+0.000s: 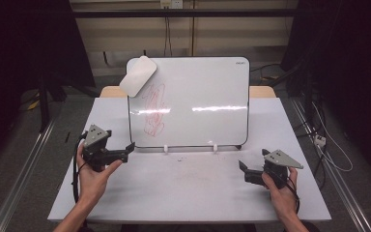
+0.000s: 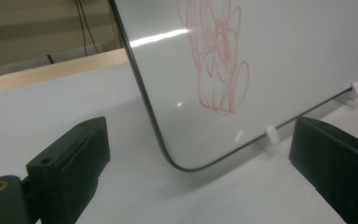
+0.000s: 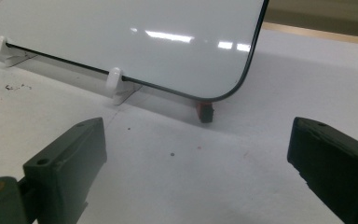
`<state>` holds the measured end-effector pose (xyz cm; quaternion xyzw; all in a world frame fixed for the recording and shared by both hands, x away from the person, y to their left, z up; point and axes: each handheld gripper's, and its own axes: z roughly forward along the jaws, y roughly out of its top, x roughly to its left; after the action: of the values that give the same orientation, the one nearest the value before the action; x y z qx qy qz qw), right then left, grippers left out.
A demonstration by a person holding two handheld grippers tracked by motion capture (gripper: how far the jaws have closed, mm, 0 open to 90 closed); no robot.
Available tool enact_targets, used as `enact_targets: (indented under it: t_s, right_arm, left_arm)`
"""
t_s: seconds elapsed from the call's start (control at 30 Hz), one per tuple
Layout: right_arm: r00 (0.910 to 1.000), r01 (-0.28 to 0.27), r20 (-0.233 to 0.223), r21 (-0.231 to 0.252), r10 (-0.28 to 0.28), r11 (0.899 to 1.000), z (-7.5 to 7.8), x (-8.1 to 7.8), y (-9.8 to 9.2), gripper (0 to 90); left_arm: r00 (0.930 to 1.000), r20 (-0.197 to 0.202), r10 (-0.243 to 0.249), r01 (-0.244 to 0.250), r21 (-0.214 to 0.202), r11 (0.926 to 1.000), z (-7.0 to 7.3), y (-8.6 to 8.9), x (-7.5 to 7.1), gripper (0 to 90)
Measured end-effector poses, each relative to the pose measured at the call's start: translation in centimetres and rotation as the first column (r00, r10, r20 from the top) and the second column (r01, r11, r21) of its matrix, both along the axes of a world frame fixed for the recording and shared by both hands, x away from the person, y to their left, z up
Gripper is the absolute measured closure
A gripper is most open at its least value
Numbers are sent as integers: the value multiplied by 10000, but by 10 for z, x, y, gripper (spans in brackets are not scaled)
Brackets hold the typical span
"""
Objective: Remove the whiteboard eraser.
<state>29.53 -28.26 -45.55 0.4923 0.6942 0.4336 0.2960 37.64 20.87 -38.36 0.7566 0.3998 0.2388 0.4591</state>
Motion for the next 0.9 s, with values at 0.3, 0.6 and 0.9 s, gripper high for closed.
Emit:
enact_targets:
  t_s: [0.3, 0.6, 0.9]
  right_arm:
    - [10000, -84, -1, -13, 84, 10000, 0, 1, 0, 48]
    - [10000, -89, -20, -19, 89, 10000, -1, 1, 0, 49]
    - [9998, -187, 6, 3, 187, 9998, -1, 1, 0, 49]
  left_arm:
    - [9991, 389, -170, 157, 348, 9993, 25, -7, 18, 52]
    - [9921, 964, -803, 709, 976, 9927, 52, -31, 34, 60]
    - [9832, 1704, -655, 374, 1633, 9859, 73, -43, 61, 48]
